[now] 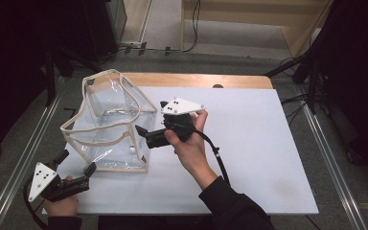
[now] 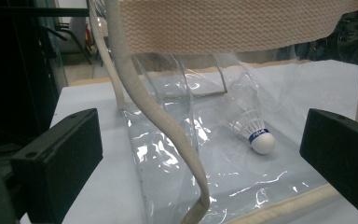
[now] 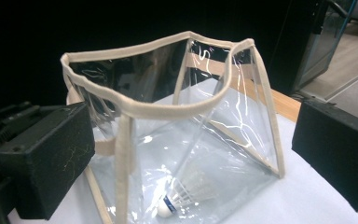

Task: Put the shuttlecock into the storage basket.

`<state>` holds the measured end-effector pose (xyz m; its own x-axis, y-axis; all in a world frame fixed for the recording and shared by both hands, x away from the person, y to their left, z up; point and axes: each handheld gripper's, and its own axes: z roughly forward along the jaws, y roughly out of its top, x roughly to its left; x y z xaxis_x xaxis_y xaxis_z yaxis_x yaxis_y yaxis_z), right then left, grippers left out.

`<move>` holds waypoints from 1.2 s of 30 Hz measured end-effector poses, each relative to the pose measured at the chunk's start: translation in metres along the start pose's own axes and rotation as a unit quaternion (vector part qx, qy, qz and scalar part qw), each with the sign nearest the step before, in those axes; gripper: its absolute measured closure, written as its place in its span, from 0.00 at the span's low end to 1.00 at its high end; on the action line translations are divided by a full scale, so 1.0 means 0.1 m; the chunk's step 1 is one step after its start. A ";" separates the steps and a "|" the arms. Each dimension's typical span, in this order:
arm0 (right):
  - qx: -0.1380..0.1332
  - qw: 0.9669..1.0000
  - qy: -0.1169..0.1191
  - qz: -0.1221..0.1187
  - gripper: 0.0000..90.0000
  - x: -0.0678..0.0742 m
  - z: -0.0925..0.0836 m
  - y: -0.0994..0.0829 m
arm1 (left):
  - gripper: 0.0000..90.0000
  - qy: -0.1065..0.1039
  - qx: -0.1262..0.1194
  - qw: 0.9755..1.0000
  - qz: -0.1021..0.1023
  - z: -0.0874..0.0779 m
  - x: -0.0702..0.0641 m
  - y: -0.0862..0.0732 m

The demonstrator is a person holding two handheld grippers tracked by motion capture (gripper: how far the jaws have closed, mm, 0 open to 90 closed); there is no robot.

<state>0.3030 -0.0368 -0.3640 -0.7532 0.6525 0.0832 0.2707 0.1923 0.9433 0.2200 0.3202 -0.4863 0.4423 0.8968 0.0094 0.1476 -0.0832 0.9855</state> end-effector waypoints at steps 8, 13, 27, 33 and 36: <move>0.008 1.000 -0.008 0.001 0.00 -0.05 -0.03 -0.11 | 0.00 0.000 0.000 1.000 0.001 0.00 0.00 0.00; 0.010 1.000 -0.014 -0.001 0.00 -0.08 -0.05 -0.18 | 0.00 0.000 0.000 1.000 0.000 0.00 0.00 0.00; 0.015 1.000 -0.021 0.003 0.00 -0.13 -0.10 -0.34 | 0.00 0.000 0.000 1.000 0.000 0.00 0.00 0.00; 0.011 1.000 -0.027 0.006 0.00 -0.18 -0.14 -0.43 | 0.00 0.000 0.001 1.000 0.000 0.00 0.00 0.00; 0.012 0.999 -0.030 0.009 0.00 -0.20 -0.15 -0.48 | 0.00 0.000 0.001 1.000 0.000 0.00 0.00 0.00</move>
<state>0.2960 -0.0697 -0.4061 -0.7113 0.6984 0.0790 0.2983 0.1981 0.9337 0.2200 0.3200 -0.4864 0.4429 0.8965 0.0101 0.1486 -0.0845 0.9853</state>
